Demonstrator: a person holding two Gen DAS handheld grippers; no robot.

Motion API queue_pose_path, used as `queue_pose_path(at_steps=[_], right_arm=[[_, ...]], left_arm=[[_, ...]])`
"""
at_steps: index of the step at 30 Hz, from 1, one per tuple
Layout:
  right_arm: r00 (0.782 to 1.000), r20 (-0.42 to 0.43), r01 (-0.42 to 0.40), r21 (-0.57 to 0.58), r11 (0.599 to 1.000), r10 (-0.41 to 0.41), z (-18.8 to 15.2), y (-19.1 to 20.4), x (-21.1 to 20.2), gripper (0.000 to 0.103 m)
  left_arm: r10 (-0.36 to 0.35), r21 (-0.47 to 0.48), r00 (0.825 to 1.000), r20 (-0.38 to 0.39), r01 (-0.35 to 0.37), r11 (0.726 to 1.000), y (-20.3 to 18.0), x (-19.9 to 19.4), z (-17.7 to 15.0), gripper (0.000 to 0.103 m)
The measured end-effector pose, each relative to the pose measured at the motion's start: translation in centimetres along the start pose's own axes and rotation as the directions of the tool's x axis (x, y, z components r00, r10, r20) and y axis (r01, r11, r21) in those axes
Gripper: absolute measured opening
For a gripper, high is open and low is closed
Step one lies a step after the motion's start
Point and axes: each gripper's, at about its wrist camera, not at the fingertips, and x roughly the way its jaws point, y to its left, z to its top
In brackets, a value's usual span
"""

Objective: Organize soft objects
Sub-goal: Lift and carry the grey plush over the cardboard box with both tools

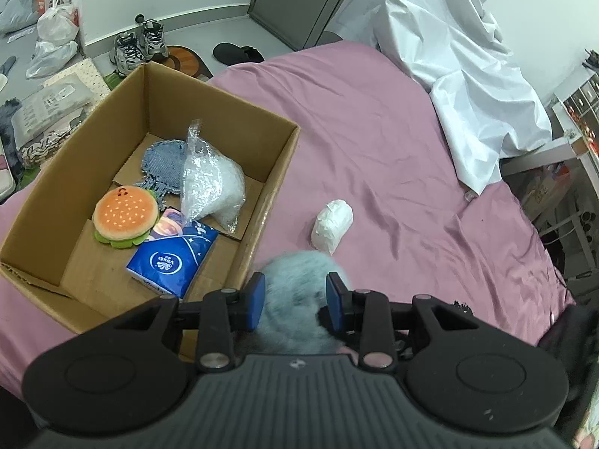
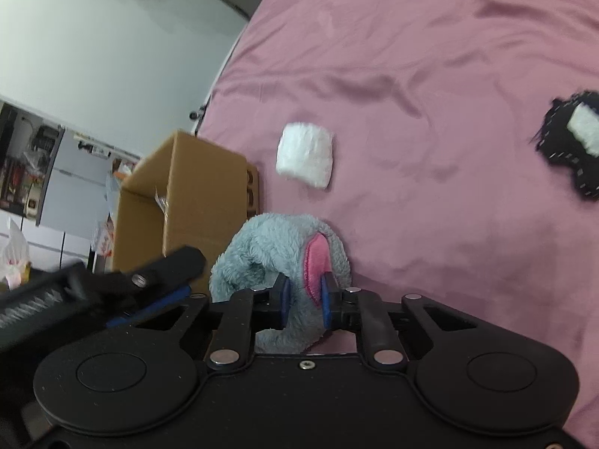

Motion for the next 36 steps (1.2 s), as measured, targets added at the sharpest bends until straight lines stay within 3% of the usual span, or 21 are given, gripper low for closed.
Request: queue_pose_path(at_steps=[9,14,20,23,27,36], right_arm=[[0.998,0.064,-0.029,0.029,0.999,0.027,0.5,-0.1,-3.4,0.016],[0.995,0.096,-0.044,0.051,0.998,0.039,0.8,-0.4,-4.8,0.016],[0.987,0.117,-0.117,0.072,0.991,0.108,1.2,-0.4,-5.7,0.016],[0.980,0.124,-0.164,0.076,0.984,0.154,1.3,-0.1,-6.2,0.016],[0.972,0.132,-0.203,0.061,0.977,0.194,1.2,0.6,-6.8,0.016],[0.956,0.105,-0.275,-0.016,0.961,0.275,0.6,3.2,-6.9,0.016]], left_arm=[[0.007,0.059,1.000,0.014,-0.008,0.998,-1.4,0.1,-0.9,0.034],[0.002,0.089,0.999,0.038,-0.005,0.996,-2.4,-0.7,-0.9,0.040],[-0.023,0.093,0.996,0.085,0.016,0.996,-3.1,-2.3,-0.6,0.040],[-0.041,0.083,0.992,0.118,0.032,0.996,-3.1,-3.5,-0.4,0.038],[-0.072,0.065,0.988,0.137,0.063,0.996,-2.9,-5.0,-0.1,0.026],[-0.061,0.036,0.981,0.183,0.055,0.998,-0.9,-8.0,0.2,0.024]])
